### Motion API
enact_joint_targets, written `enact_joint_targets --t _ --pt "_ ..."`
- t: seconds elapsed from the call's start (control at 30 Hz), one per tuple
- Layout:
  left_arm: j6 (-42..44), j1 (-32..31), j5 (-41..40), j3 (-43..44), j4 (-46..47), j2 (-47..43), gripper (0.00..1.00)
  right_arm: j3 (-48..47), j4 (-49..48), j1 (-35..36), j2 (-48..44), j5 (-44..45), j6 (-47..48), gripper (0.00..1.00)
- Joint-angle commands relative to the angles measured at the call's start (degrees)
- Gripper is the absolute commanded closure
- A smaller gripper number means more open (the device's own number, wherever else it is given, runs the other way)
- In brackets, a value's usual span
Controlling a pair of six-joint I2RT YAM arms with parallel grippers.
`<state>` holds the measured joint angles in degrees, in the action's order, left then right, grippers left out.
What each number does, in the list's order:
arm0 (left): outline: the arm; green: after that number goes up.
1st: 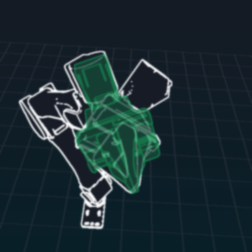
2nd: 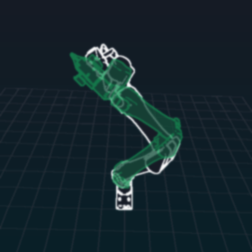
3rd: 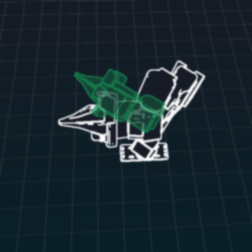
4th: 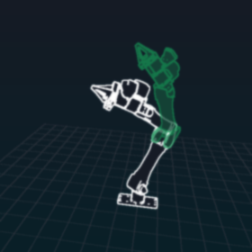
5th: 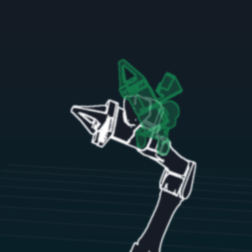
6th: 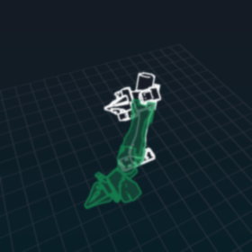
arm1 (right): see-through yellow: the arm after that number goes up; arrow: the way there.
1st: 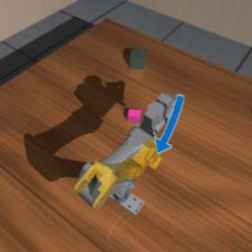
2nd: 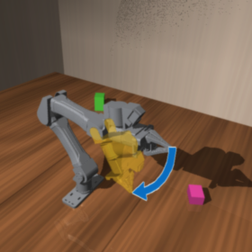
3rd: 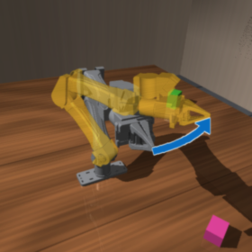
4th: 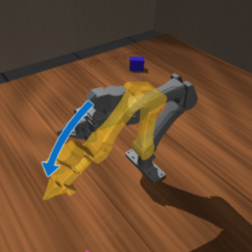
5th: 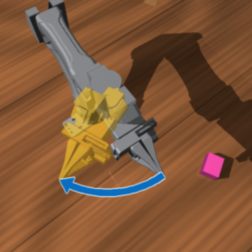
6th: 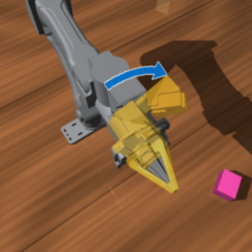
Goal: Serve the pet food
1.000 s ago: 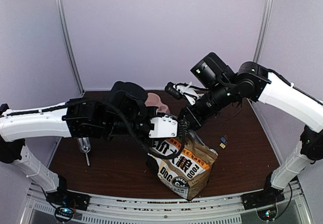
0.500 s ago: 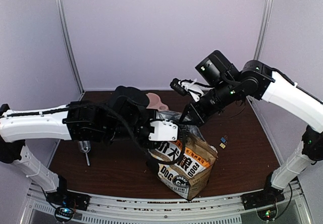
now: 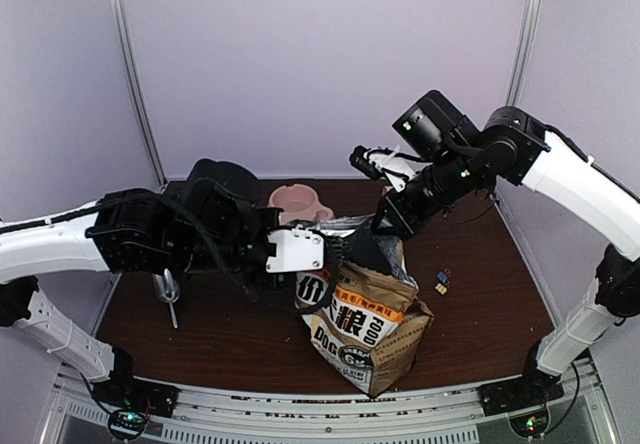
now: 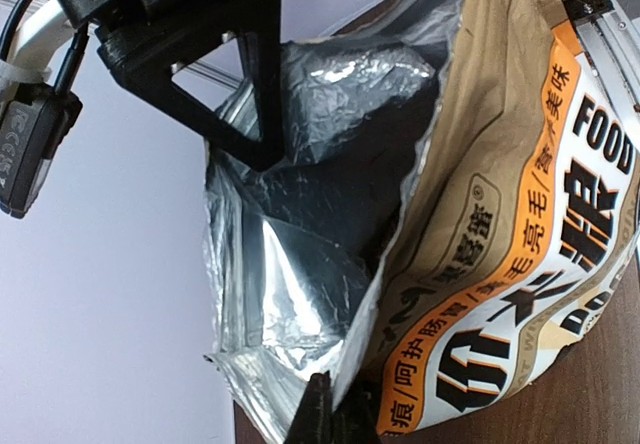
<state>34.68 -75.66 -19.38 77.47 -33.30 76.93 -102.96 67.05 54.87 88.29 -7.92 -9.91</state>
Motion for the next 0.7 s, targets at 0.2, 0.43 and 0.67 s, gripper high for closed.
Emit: enact_joint_targets --t 0.2,0.43,0.67 --pt "-5.5 1.9 -7.3 0.7 -5.8 -6.0 1.0 -9.1 -7.9 3.1 2.0 2.9 -3.4 1.0" --pt "-8.7 8.9 -5.7 -4.3 -3.8 -14.1 1.0 -20.3 -11.7 6.5 11.8 0.0 -4.7 1.0" --pt "-8.2 14.5 -3.8 -9.0 -1.0 -19.8 1.0 -29.3 -15.8 7.2 20.3 1.6 -6.0 1.0"
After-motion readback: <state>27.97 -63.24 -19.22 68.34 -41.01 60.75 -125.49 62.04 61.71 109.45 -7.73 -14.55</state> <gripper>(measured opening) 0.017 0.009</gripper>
